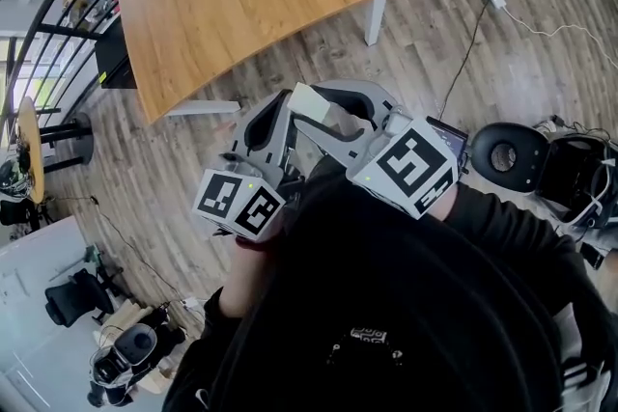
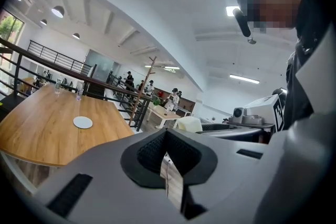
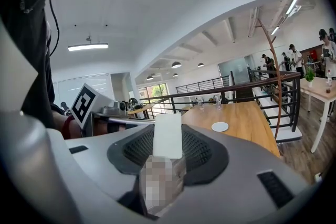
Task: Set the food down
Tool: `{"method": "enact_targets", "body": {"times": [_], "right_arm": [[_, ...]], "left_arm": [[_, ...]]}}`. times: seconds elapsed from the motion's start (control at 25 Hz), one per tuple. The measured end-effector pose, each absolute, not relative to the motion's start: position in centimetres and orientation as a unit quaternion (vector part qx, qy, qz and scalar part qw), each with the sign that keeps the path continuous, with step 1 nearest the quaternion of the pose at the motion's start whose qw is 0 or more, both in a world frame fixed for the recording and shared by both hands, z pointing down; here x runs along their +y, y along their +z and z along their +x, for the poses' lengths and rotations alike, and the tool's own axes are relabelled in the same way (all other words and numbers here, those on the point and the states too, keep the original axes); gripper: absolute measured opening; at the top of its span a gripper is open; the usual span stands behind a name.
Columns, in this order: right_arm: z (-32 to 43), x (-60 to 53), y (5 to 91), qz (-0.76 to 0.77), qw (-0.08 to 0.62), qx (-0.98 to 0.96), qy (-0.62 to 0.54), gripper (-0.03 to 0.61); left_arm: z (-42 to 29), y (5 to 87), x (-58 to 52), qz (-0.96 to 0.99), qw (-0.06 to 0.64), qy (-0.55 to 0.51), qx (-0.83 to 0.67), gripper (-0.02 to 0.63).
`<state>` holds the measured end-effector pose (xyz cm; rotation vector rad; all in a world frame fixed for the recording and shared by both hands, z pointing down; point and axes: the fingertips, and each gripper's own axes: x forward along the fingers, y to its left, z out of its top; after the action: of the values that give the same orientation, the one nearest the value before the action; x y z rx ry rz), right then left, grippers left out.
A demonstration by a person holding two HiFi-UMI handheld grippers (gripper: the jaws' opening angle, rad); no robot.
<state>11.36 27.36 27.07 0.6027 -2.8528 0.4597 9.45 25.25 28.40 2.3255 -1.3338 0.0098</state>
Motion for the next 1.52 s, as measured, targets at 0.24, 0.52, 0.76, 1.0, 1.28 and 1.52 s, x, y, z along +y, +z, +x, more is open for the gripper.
{"method": "enact_targets", "body": {"times": [0.24,0.52,0.76,1.0,1.28,1.52], "right_arm": [[7.2,24.8,27.1,0.205,0.110,-0.960,0.157,0.173],[2.6,22.6,27.1,0.218,0.117,-0.957,0.149,0.172],[-0.6,21.2,26.9,0.221,0.122,-0.958,0.137,0.173],[-3.7,20.8,27.5,0.213,0.137,-0.958,0.137,0.173],[-5.9,20.5,27.8,0.201,0.157,-0.958,0.131,0.173],[-6.4,20.4,27.9,0.190,0.166,-0.959,0.126,0.173]], "left_arm": [[5.3,28.4,22.6,0.848,0.234,-0.002,-0.475,0.003],[0.9,28.5,20.4,0.855,0.235,-0.007,-0.462,0.003],[-2.2,28.3,18.9,0.861,0.227,-0.012,-0.454,0.003],[-5.3,29.0,18.5,0.860,0.234,-0.020,-0.452,0.003],[-7.4,29.3,18.3,0.856,0.242,-0.034,-0.455,0.003],[-7.9,29.5,18.3,0.853,0.244,-0.039,-0.461,0.003]]}}
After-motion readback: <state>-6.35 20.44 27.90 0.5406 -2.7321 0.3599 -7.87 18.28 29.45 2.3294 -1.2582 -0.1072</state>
